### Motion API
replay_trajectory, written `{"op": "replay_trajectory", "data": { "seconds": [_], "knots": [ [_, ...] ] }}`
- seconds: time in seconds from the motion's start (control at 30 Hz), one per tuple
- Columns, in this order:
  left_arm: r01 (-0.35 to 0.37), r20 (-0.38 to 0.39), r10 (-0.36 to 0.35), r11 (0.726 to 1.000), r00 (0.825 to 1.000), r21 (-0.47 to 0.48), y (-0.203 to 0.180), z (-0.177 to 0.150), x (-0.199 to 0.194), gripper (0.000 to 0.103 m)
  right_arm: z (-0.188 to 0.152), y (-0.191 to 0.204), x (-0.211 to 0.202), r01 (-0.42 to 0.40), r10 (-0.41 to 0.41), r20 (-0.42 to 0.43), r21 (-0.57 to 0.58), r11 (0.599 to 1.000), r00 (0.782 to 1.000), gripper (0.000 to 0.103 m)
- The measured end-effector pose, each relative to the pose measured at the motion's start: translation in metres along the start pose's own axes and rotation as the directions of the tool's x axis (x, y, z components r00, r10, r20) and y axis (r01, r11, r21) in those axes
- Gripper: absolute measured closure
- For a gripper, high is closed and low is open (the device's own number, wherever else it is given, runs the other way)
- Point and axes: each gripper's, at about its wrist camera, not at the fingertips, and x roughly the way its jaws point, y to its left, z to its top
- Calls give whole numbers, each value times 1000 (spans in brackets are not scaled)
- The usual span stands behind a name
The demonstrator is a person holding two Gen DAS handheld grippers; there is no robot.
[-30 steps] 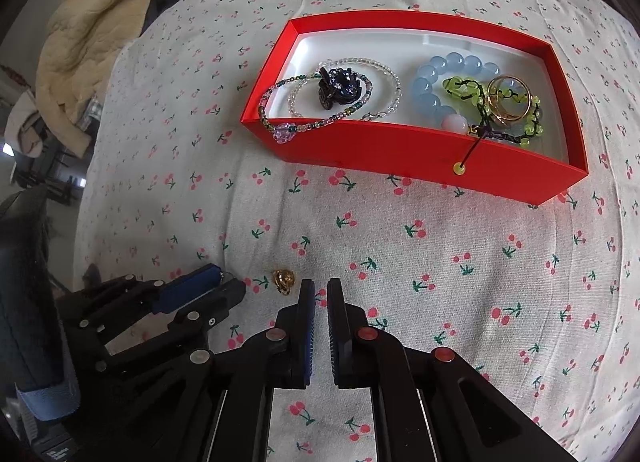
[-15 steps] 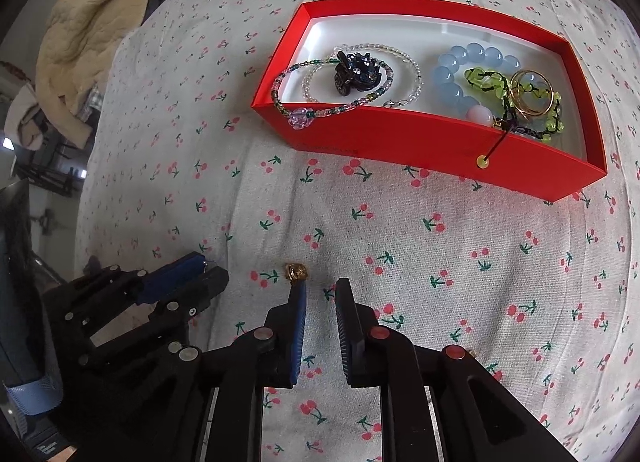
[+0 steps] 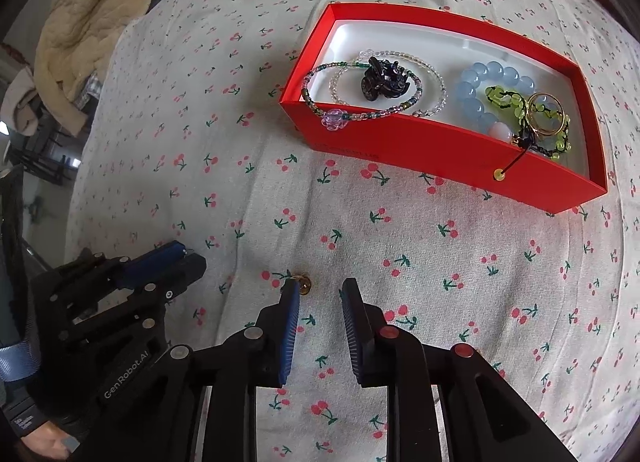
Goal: Organize jewelry
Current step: 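Grasp the small gold ring with the right tool while the left tool holds the silver ring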
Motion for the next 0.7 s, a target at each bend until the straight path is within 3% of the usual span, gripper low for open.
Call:
{"op": "replay_trajectory", "data": {
  "seconds": [0.13, 0.23, 0.27, 0.5, 0.7],
  "knots": [
    [2, 0, -2, 1000, 1000, 0, 7, -1, -1, 83, -2, 3, -5, 5, -5, 3, -9, 1000, 1000, 74],
    [2, -1, -2, 1000, 1000, 0, 6, -1, -1, 83, -4, 3, -8, -6, 6, 14, -11, 1000, 1000, 54],
    [2, 0, -2, 1000, 1000, -1, 5, -1, -1, 83, -4, 3, -9, -5, 5, 23, -11, 1000, 1000, 52],
    [-1, -2, 1, 1000, 1000, -1, 4, -1, 0, 83, -1, 12, 7, 0, 1, 14, -26, 1000, 1000, 55],
    [-5, -4, 5, 1000, 1000, -1, 0, -2, 3, 83, -2, 18, 15, 20, -20, 3, -55, 998, 1000, 77]
  ]
}}
